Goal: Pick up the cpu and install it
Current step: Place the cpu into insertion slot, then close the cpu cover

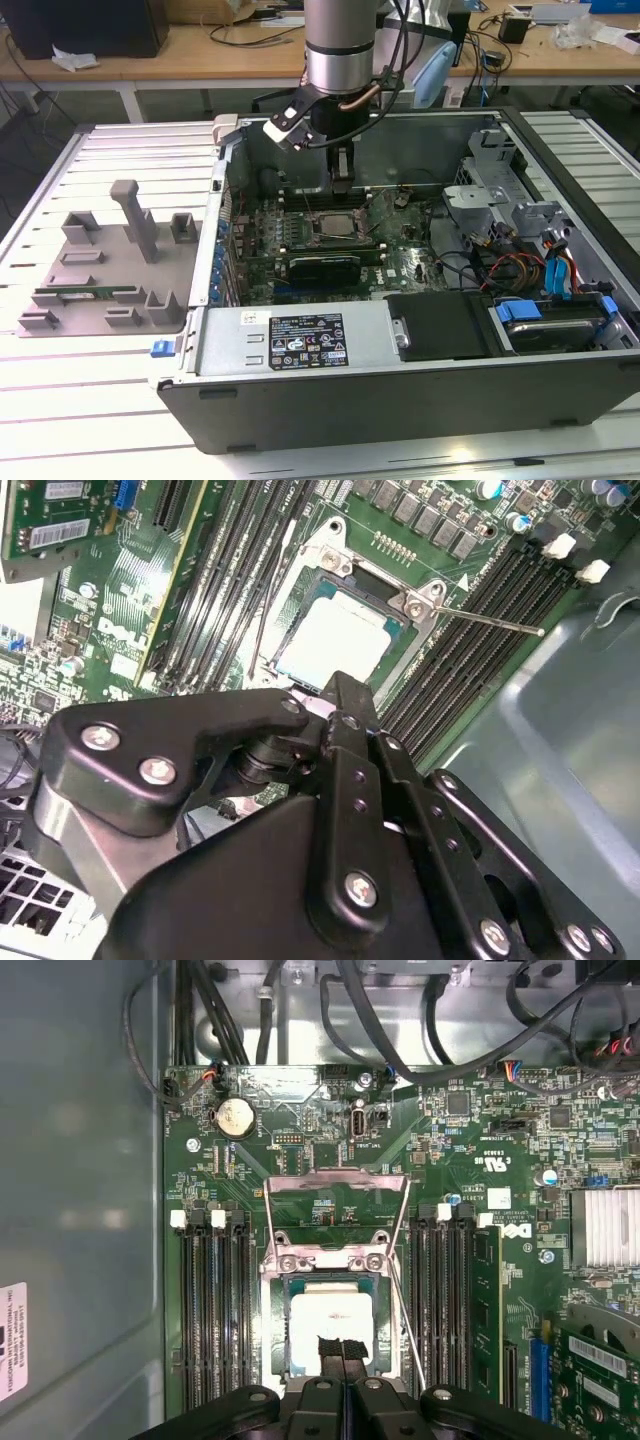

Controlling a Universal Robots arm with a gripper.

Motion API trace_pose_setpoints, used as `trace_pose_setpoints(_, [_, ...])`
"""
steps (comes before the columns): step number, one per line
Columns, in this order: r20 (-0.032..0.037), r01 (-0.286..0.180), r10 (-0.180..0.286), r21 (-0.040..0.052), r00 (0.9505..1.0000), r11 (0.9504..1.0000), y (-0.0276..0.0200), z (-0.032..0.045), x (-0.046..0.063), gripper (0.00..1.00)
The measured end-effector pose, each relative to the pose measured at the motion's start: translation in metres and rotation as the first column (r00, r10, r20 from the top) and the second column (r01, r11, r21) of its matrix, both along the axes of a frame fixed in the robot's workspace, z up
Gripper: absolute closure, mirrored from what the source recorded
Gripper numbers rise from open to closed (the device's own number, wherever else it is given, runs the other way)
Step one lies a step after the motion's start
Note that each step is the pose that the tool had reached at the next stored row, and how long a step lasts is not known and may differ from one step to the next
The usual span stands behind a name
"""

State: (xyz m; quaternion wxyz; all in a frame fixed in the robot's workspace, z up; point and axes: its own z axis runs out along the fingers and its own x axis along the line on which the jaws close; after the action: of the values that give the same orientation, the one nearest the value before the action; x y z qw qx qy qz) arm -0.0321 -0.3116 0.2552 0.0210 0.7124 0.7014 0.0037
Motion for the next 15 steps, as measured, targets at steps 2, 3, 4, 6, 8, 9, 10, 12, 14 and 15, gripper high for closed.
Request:
trace_pose_setpoints(2, [-0.0001, 0.000, 0.000, -0.0001, 1.0000, 1.0000, 0.0000, 0.0001, 0.0000, 0.89])
trace_pose_setpoints(3, [-0.0001, 0.000, 0.000, -0.0001, 1.0000, 1.0000, 0.0000, 0.0002, 0.0000, 0.89])
trace_pose_setpoints(4, [-0.0001, 0.000, 0.000, -0.0001, 1.0000, 1.0000, 0.0000, 0.0002, 0.0000, 0.89])
trace_pose_setpoints(6, [-0.0001, 0.000, 0.000, -0.0001, 1.0000, 1.0000, 0.0000, 0.0002, 0.0000, 0.89])
trace_pose_setpoints(8, [-0.0001, 0.000, 0.000, -0.0001, 1.0000, 1.0000, 0.0000, 0.0003, 0.0000, 0.89])
trace_pose_setpoints(9, [-0.0001, 0.000, 0.000, -0.0001, 1.0000, 1.0000, 0.0000, 0.0004, 0.0000, 0.89])
trace_pose_setpoints(10, [-0.0001, 0.000, 0.000, -0.0001, 1.0000, 1.0000, 0.0000, 0.0004, 0.0000, 0.89])
trace_pose_setpoints(12, [-0.0001, 0.000, 0.000, -0.0001, 1.0000, 1.0000, 0.0000, 0.0004, 0.0000, 0.89])
trace_pose_setpoints(14, [-0.0001, 0.000, 0.000, -0.0001, 1.0000, 1.0000, 0.0000, 0.0005, 0.0000, 0.89])
trace_pose_setpoints(15, [-0.0001, 0.000, 0.000, -0.0001, 1.0000, 1.0000, 0.0000, 0.0005, 0.0000, 0.89])
